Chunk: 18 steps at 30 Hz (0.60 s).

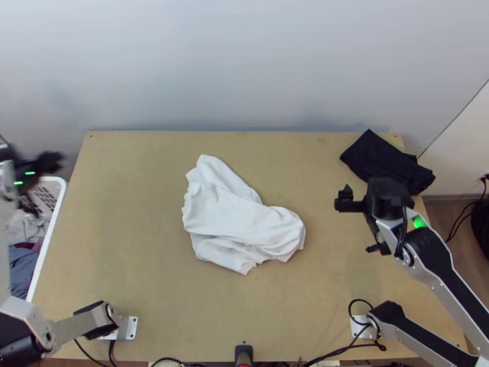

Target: Fold the t-shirt

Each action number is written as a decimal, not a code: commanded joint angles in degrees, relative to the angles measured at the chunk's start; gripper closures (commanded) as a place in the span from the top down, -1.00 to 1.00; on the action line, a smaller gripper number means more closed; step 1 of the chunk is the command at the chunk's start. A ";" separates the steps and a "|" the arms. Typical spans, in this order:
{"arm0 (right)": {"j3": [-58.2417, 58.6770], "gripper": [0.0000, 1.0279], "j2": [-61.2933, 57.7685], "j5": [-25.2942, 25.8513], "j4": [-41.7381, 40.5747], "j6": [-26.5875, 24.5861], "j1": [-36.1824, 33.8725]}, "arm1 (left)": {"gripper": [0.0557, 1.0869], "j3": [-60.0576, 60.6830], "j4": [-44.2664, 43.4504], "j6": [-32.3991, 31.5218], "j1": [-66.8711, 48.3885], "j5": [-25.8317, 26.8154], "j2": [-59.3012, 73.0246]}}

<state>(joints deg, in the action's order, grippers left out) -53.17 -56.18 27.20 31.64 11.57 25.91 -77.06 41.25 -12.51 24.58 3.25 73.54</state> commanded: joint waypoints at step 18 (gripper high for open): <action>0.26 0.90 -10.17 -15.95 5.36 10.31 6.52 | 0.55 -1.96 4.45 -14.03 -47.61 -0.26 17.17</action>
<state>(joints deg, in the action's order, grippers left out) -55.22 -64.90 14.90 36.40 20.64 29.67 -75.90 45.91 -24.08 -14.68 3.60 84.44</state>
